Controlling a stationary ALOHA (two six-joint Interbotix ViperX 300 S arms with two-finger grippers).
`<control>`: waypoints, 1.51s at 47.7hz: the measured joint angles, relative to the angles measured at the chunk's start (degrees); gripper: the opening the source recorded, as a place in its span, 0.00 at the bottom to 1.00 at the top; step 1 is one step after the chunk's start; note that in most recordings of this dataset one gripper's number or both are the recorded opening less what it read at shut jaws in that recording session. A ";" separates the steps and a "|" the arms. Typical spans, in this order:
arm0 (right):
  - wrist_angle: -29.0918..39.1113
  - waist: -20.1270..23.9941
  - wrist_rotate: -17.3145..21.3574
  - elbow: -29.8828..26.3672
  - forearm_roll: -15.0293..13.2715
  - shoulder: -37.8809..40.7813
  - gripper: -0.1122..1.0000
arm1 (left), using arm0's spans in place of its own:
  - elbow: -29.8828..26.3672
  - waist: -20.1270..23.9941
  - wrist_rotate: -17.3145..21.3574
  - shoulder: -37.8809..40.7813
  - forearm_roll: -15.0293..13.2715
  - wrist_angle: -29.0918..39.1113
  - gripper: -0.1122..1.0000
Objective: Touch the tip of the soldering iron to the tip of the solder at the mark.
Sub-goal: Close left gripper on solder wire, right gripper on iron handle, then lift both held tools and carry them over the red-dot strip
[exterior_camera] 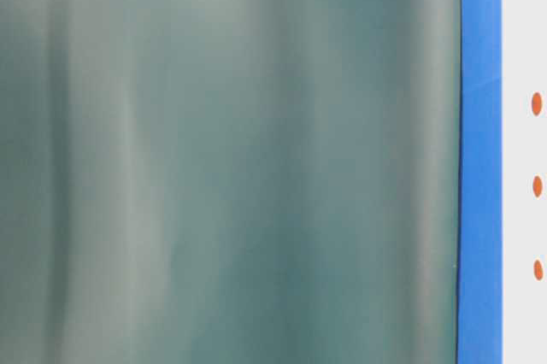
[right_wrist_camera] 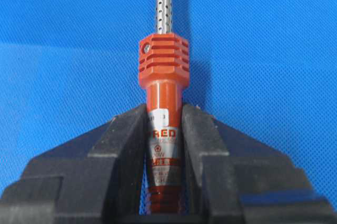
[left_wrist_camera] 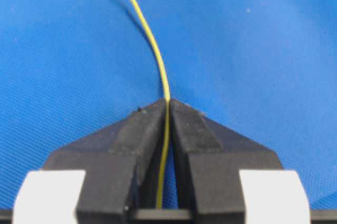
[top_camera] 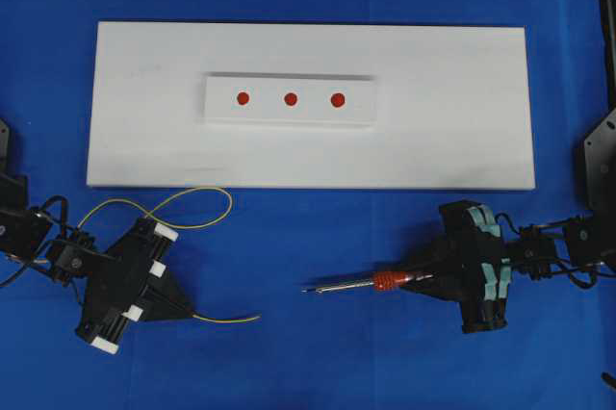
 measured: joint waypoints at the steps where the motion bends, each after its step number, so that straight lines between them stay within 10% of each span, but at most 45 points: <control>1: 0.18 0.00 0.00 -0.09 0.00 0.00 0.16 | -0.18 0.09 -0.09 -0.09 0.00 0.44 0.12; 39: 36.39 -8.61 -5.98 -4.57 0.00 -25.66 0.16 | -12.92 5.89 -1.67 -23.29 -0.09 47.29 0.12; 72: 57.74 -28.92 -6.06 -10.46 -6.15 -28.74 0.16 | -18.90 20.39 -1.58 -22.94 0.00 58.89 0.12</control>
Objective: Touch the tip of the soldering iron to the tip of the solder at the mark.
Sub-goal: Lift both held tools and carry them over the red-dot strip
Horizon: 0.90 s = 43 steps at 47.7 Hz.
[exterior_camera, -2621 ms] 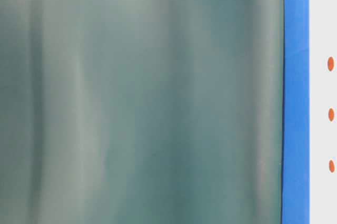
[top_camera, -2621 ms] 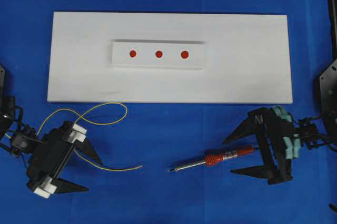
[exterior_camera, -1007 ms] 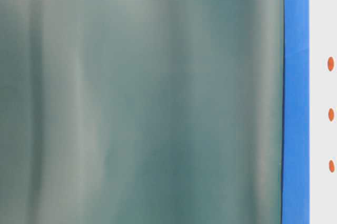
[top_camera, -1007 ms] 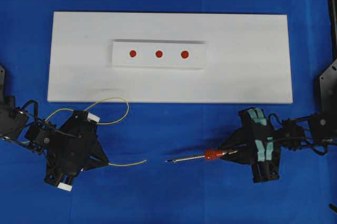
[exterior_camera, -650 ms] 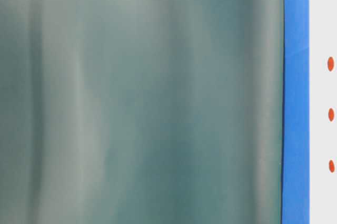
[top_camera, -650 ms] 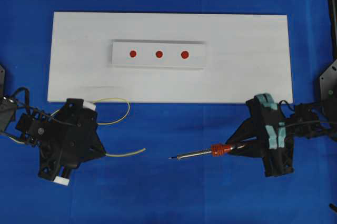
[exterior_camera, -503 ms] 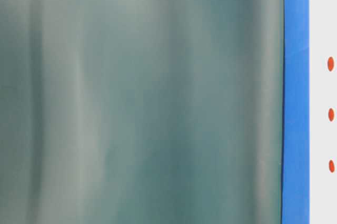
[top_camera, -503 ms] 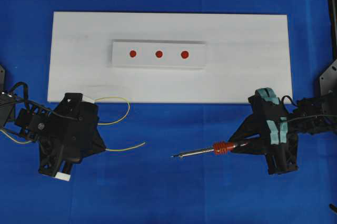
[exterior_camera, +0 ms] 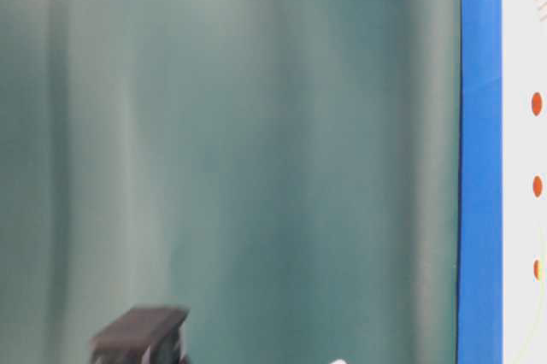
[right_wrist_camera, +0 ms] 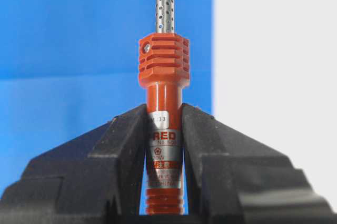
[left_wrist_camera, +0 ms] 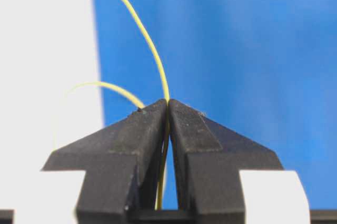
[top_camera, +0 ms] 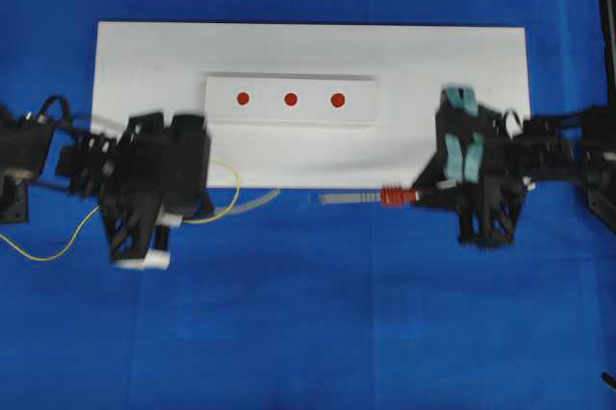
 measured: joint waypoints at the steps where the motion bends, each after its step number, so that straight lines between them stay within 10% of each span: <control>1: 0.44 -0.97 0.00 -0.18 -0.35 0.00 0.16 | -0.35 0.70 0.09 0.18 0.00 0.62 0.12; 23: 4.13 -15.21 0.00 -3.16 -6.68 1.14 0.16 | -5.89 11.69 4.66 3.60 0.26 7.29 0.12; 43: 4.66 -15.56 0.09 -3.87 -7.82 1.93 0.16 | -6.15 13.71 5.63 3.69 0.26 7.47 0.12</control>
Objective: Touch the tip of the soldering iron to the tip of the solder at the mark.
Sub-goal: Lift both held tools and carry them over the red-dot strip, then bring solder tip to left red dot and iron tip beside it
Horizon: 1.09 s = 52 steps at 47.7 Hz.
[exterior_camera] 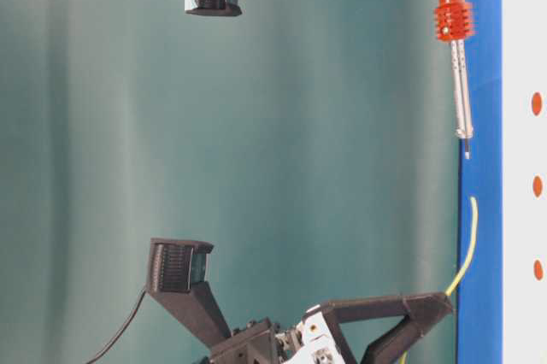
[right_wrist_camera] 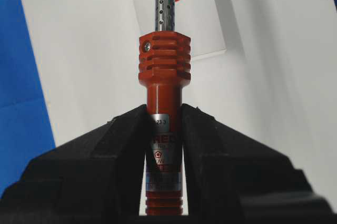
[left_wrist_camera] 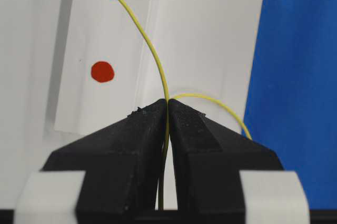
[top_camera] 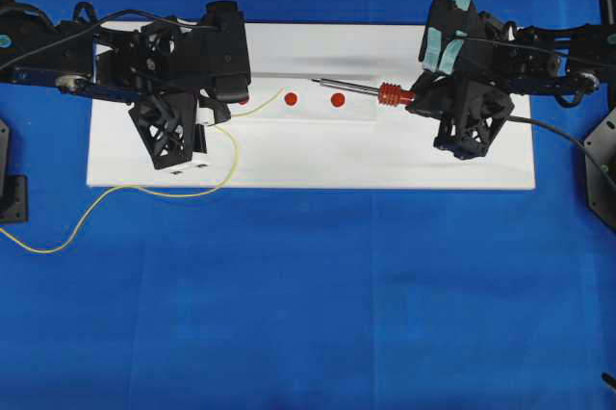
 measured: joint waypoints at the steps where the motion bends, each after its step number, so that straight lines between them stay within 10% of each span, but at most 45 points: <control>1: -0.09 0.00 0.00 0.00 0.00 0.00 0.16 | 0.00 -0.09 0.00 0.00 0.00 0.00 0.12; 52: -0.09 -0.09 0.00 -0.09 -0.09 0.00 0.16 | 10.72 1.23 -6.94 -1.93 0.00 -6.15 0.12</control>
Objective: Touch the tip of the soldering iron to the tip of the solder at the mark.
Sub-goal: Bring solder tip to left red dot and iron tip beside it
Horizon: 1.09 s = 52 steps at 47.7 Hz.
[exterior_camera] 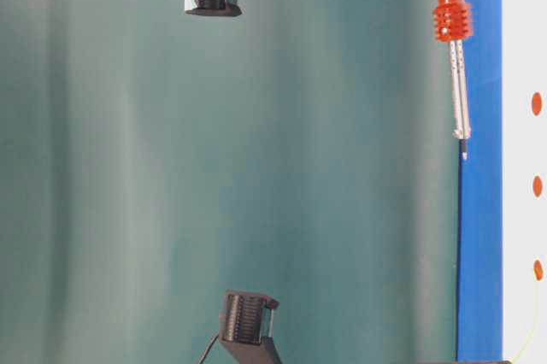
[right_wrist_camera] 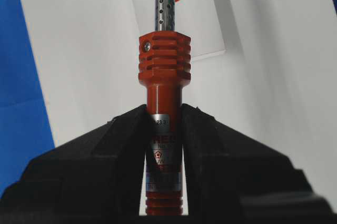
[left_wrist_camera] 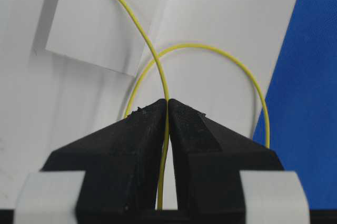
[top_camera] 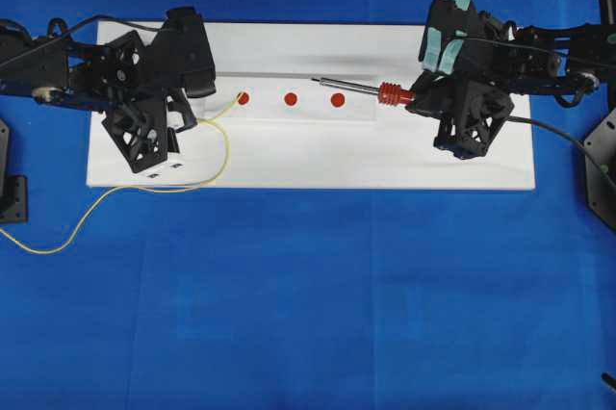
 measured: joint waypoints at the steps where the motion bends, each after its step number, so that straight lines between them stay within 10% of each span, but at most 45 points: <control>1: 0.00 0.00 0.00 0.00 0.00 0.00 0.16 | 0.00 0.00 0.00 0.00 0.00 -0.09 0.12; 52: 4.48 1.32 -0.18 -14.94 -1.05 15.91 0.16 | 0.18 -1.23 0.00 0.18 0.09 -0.44 0.12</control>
